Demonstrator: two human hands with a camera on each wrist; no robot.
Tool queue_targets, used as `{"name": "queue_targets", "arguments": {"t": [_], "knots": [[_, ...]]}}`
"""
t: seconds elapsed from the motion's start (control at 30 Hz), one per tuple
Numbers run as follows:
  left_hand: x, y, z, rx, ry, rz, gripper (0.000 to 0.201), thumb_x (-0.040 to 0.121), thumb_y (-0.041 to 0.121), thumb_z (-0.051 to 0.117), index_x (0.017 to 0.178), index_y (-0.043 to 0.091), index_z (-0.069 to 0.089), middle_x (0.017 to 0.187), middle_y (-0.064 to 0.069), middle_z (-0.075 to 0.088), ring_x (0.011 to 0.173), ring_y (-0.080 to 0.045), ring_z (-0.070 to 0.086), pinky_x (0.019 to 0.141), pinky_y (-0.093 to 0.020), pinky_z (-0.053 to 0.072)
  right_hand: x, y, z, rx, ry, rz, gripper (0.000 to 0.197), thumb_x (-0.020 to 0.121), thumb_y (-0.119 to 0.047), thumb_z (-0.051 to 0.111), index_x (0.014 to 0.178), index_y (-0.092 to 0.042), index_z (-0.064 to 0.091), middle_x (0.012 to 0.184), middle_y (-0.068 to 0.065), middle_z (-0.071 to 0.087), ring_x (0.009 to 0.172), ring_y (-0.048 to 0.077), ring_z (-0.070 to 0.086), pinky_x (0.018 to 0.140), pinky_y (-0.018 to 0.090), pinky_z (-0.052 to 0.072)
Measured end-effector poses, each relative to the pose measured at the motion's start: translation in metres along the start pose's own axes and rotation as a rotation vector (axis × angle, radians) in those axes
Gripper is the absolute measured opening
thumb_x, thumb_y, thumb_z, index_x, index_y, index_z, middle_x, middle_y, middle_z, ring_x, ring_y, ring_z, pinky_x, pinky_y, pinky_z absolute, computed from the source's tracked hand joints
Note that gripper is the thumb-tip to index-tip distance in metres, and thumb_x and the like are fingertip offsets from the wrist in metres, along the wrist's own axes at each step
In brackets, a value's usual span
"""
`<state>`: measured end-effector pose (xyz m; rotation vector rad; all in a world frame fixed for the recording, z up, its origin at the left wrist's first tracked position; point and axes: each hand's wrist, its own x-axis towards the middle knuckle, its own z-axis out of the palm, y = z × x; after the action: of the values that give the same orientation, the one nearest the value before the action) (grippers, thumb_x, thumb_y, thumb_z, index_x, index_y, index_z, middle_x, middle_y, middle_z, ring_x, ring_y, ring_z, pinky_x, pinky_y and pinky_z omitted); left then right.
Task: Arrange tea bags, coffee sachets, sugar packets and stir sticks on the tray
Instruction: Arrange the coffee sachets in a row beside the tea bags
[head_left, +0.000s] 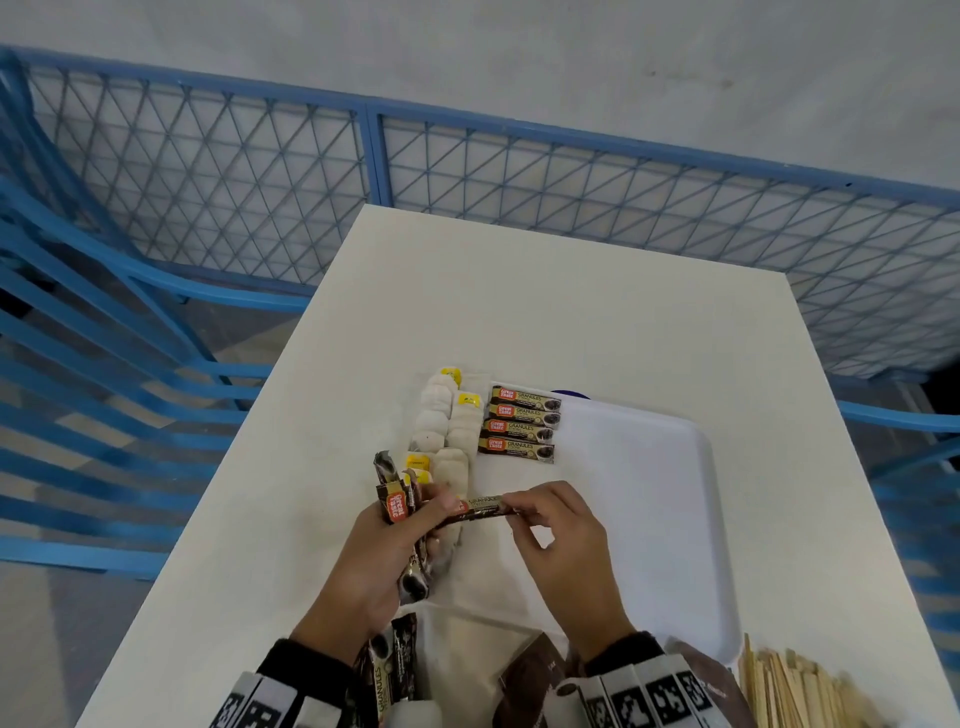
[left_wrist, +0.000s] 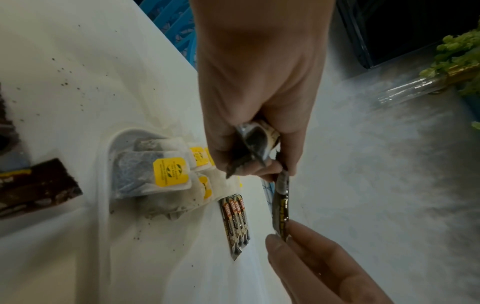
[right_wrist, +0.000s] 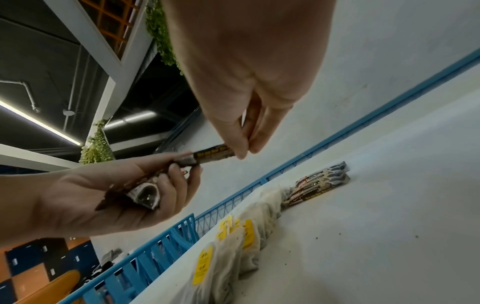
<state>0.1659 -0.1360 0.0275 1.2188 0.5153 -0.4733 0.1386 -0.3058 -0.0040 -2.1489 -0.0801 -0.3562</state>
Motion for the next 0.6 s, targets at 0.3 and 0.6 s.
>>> {"name": "queue_targets", "arguments": {"t": [0.3,0.6], "knots": [[0.000,-0.004,-0.009,0.090,0.053,0.060,0.008,0.078,0.002,0.069,0.079,0.009,0.064,0.052,0.002,0.059,0.047,-0.014,0.043,0.040,-0.020,0.039,0.002,-0.017,-0.011,0.569,-0.181,0.683,0.030,0.082,-0.019,0.068,0.110,-0.017,0.055,0.095,0.002,0.062,0.078,0.015,0.066,0.075,0.026,0.055],[-0.001,-0.002,-0.012,0.243,0.028,0.159,0.011,0.076,0.001,0.071,0.076,0.010,0.065,0.060,0.006,0.064,0.058,-0.012,0.052,0.056,-0.022,0.042,0.008,-0.021,-0.014,0.897,-0.217,0.854,0.017,0.089,-0.003,0.055,0.075,-0.003,0.062,0.069,0.009,0.062,0.062,0.018,0.060,0.061,0.025,0.052]]}}
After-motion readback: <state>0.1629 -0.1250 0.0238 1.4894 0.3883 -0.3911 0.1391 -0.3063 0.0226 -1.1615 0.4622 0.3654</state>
